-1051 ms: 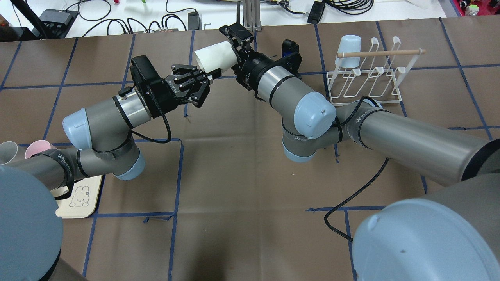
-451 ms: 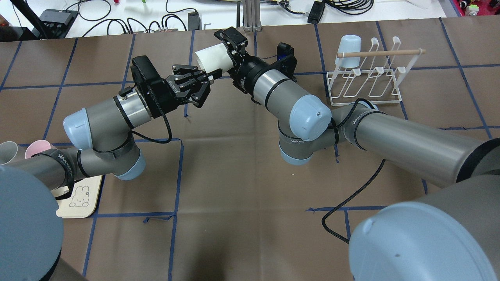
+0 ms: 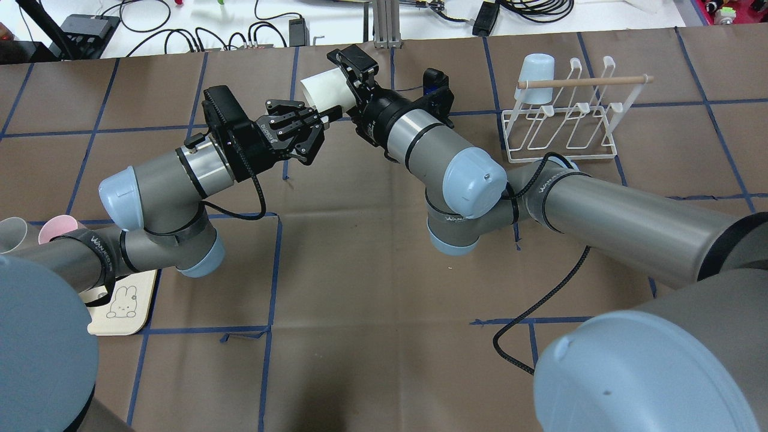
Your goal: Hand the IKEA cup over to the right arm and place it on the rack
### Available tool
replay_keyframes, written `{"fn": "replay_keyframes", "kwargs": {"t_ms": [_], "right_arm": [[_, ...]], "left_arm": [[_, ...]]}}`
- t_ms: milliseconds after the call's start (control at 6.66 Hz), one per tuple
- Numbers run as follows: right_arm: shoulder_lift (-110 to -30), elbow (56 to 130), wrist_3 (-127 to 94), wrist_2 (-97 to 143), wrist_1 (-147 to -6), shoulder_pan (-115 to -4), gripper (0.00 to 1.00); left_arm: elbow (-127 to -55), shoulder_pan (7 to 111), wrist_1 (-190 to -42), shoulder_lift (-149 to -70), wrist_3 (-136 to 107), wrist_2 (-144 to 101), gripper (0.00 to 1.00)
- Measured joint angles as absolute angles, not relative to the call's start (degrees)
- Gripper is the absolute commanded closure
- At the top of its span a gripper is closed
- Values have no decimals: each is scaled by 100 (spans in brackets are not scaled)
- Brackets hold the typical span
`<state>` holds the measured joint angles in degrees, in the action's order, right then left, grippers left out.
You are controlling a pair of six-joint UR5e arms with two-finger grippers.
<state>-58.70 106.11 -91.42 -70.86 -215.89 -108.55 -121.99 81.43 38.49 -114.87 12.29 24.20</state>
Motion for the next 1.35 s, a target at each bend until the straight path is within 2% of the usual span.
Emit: {"fn": "replay_keyframes", "kwargs": {"t_ms": [451, 601, 1051, 1201, 1352], "right_arm": [[-5877, 10601, -9139, -7092, -21509, -10855, 18], [-5878, 10600, -9135, -7093, -21500, -10854, 21], [-5882, 10600, -9126, -7093, -21488, -10855, 32], [-5885, 10597, -9124, -7095, -21489, -10854, 33], [-5889, 10593, -9123, -7093, -21490, -10854, 33]], "left_arm": [[-12199, 8147, 3850, -11487, 1222, 2426, 99], [-12199, 8147, 3852, -11487, 1222, 2426, 93], [-12199, 8148, 3859, -11481, 1220, 2433, 83], [-12199, 8147, 3859, -11479, 1218, 2434, 80], [-12199, 8148, 3858, -11479, 1218, 2435, 73]]}}
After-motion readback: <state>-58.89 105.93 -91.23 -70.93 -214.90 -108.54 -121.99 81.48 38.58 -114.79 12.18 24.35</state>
